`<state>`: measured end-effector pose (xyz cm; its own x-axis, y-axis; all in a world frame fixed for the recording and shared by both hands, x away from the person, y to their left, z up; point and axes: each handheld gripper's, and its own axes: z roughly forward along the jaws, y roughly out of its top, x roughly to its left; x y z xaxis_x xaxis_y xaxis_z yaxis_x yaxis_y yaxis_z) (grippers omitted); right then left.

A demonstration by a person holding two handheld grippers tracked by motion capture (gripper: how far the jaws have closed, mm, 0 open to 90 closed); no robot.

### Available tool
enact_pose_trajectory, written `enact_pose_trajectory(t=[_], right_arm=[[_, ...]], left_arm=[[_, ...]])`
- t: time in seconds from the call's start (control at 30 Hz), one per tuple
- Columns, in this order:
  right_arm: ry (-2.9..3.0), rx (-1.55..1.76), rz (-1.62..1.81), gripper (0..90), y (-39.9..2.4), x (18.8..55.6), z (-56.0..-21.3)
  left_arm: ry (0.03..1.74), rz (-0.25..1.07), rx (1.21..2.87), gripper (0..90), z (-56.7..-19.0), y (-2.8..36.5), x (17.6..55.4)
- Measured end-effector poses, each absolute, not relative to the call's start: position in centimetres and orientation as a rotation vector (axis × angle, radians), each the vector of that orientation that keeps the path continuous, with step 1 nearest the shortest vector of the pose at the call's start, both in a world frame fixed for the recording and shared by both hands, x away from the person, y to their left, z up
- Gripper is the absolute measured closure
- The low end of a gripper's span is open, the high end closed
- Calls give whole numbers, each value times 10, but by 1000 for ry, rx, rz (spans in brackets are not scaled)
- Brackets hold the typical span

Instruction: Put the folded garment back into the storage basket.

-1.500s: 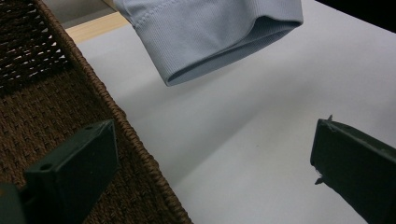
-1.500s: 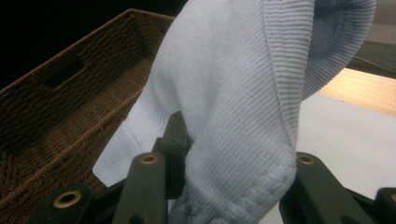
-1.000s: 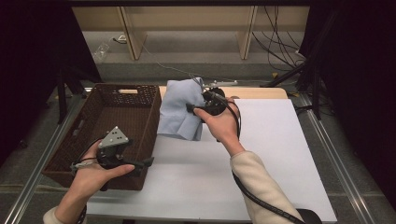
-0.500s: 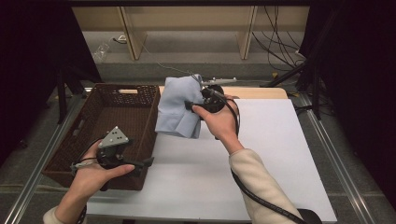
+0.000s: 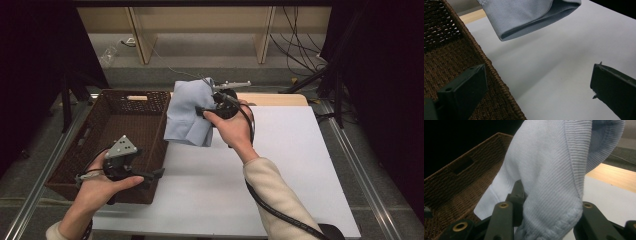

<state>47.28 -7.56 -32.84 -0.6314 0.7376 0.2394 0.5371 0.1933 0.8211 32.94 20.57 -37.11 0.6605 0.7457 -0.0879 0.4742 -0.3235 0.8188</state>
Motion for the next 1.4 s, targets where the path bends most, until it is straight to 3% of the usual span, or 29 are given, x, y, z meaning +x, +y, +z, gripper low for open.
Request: enact_pose_trajectory(t=[1.4], right_arm=[[2254, 1223, 1433, 641, -63, 478, -318]], left_arm=[[946, 383, 1986, 4, -371, 205, 329]])
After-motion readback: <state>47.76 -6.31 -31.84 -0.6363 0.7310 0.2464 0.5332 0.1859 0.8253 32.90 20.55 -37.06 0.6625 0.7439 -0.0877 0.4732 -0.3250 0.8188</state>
